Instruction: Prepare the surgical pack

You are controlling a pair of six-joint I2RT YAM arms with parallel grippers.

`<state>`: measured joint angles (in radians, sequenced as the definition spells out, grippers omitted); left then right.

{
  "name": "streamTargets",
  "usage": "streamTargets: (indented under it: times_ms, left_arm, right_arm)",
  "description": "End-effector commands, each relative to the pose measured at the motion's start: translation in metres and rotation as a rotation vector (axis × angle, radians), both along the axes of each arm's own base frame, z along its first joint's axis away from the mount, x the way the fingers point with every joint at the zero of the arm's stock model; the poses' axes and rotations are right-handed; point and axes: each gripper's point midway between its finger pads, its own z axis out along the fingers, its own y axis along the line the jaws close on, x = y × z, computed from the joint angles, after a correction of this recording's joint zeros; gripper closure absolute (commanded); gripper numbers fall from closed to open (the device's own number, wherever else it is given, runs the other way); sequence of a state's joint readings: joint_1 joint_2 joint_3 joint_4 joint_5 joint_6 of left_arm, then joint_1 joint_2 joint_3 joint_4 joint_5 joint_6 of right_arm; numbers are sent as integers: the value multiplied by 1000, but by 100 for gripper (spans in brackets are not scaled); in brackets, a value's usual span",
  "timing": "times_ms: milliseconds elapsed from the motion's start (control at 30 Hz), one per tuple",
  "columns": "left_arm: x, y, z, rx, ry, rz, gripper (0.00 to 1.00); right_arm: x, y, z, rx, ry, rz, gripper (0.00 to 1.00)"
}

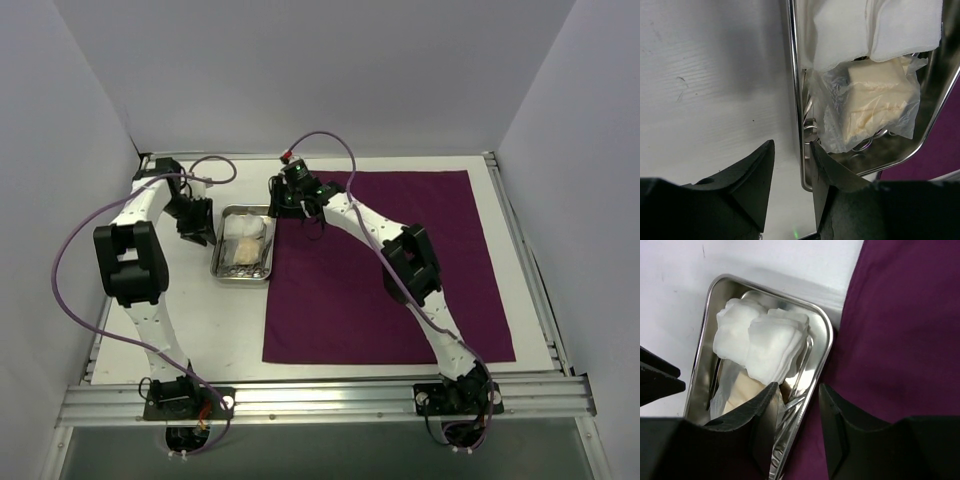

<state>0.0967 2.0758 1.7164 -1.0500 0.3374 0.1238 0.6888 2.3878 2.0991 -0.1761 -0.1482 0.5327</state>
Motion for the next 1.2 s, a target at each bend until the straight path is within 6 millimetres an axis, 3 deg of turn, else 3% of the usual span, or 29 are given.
streamTargets:
  times_ms: [0, 267, 533, 767, 933, 1067, 1167]
  left_arm:
    - [11, -11, 20, -57, -100, -31, 57]
    - [9, -14, 5, -61, -79, -22, 61]
    - [10, -8, 0, -24, -82, -22, 64]
    - [8, -18, -15, -59, -54, -31, 77]
    - [10, -22, -16, -74, -61, -31, 91]
    - [13, -24, -12, -86, -67, -27, 94]
    - [15, -26, -4, -98, -60, -11, 98]
  right_arm:
    - [-8, 18, -20, 65, 54, 26, 66]
    - [-8, 16, -40, 56, 96, 7, 73]
    - [-4, 8, -36, 25, 67, -8, 82]
    - [-8, 9, -59, 23, 115, -46, 87]
    - [-5, 11, -55, 56, 117, -75, 93]
    - [-5, 13, -50, 76, 126, -93, 100]
    - [-5, 14, -43, 109, 145, -121, 100]
